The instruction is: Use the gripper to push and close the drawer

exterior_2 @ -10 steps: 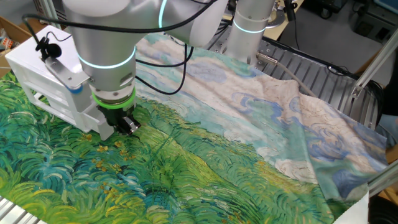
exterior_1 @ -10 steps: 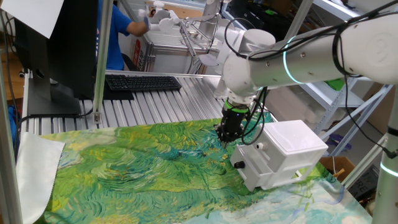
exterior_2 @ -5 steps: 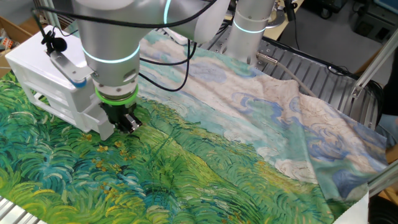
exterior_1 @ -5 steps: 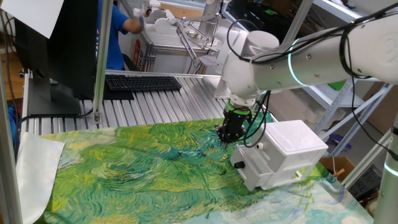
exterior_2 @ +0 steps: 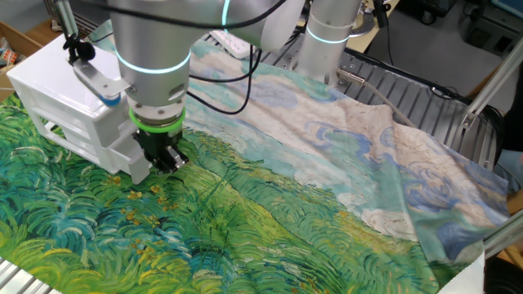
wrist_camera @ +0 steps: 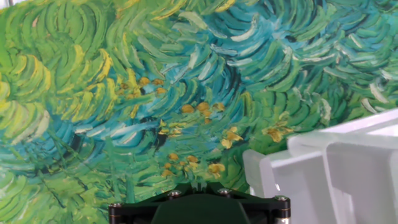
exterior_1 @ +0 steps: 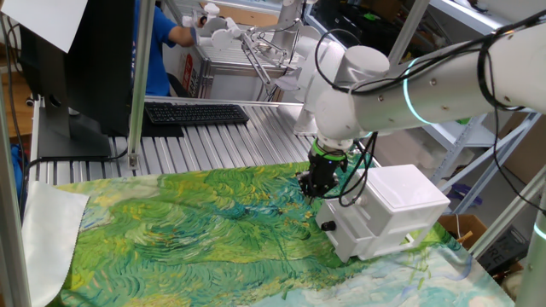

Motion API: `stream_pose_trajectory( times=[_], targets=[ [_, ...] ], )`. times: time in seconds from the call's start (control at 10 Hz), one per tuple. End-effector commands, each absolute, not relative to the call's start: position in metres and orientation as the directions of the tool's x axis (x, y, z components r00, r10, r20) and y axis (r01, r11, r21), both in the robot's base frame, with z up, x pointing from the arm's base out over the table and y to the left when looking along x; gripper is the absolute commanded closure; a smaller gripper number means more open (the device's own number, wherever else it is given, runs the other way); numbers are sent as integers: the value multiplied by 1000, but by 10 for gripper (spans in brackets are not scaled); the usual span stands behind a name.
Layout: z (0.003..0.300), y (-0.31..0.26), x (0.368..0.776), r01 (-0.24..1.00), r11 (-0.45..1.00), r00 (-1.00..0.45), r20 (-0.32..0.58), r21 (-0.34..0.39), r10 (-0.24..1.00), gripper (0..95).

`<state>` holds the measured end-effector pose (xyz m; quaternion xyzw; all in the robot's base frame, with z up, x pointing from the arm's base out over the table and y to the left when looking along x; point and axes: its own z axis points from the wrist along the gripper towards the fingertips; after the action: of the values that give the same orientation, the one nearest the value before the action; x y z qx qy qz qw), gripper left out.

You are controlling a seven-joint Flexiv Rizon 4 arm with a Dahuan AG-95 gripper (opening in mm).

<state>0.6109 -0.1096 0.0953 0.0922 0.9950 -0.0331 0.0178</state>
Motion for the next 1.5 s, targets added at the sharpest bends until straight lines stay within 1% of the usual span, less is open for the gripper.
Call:
stream_pose_trajectory(
  times=[0.1, 0.3, 0.4, 0.6, 1.0, 1.5],
  targets=[
    [92, -109, 615, 195, 977, -980, -41, -81, 193, 950],
    [88, -108, 618, 217, 970, -976, -46, -108, 213, 950],
    [87, -108, 619, 219, 965, -975, -47, -141, 215, 950],
    [87, -108, 618, 240, 959, -971, -48, -152, 235, 950],
    [86, -108, 619, 265, 952, -964, -49, -151, 260, 950],
    [75, -113, 618, 272, 948, -962, -61, -163, 265, 950]
  ],
)
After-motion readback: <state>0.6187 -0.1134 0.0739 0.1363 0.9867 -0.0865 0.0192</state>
